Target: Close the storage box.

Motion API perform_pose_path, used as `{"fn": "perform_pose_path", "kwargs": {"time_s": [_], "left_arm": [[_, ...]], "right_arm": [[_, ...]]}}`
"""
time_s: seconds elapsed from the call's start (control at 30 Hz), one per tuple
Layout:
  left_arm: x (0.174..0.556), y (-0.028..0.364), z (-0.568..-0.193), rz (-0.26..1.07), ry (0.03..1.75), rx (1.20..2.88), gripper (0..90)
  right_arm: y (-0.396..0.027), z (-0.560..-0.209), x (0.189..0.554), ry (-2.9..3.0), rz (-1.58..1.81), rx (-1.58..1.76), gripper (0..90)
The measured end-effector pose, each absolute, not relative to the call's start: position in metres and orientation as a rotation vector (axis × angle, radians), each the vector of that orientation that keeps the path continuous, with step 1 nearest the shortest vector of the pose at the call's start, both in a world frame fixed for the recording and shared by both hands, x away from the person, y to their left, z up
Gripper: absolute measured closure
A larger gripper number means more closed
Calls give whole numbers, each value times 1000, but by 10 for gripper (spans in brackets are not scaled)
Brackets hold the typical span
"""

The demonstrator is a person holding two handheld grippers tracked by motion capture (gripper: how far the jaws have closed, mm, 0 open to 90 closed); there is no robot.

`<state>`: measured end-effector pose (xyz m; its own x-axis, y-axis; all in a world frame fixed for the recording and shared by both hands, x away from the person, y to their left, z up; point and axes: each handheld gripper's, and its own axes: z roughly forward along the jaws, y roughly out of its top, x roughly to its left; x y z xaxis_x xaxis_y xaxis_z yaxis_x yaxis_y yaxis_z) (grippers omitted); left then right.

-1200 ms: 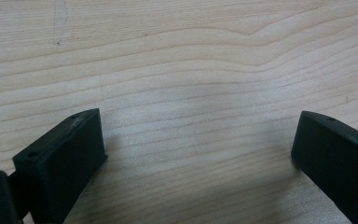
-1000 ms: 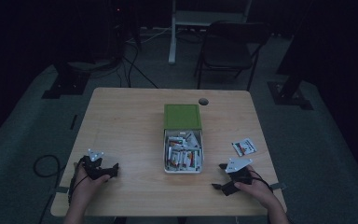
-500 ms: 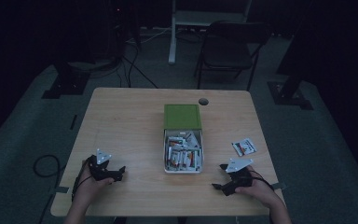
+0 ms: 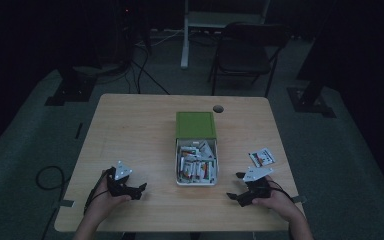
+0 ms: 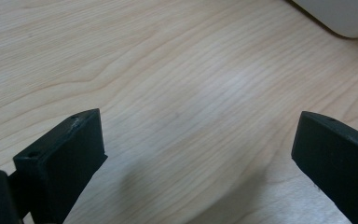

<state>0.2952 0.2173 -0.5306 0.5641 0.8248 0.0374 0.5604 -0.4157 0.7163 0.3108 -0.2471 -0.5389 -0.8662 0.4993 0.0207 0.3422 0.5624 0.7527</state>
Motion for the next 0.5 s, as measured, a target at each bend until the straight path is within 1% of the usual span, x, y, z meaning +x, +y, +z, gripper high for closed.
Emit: {"fn": "perform_pose_path", "kwargs": {"time_s": [0.17, 0.5], "left_arm": [[294, 207, -532, 492, 1061, 2145, 30], [296, 190, -527, 496, 963, 2149, 30]], "right_arm": [[-244, -537, 312, 2593, 1214, 717, 121], [-238, -530, 313, 2538, 1307, 758, 120]]}}
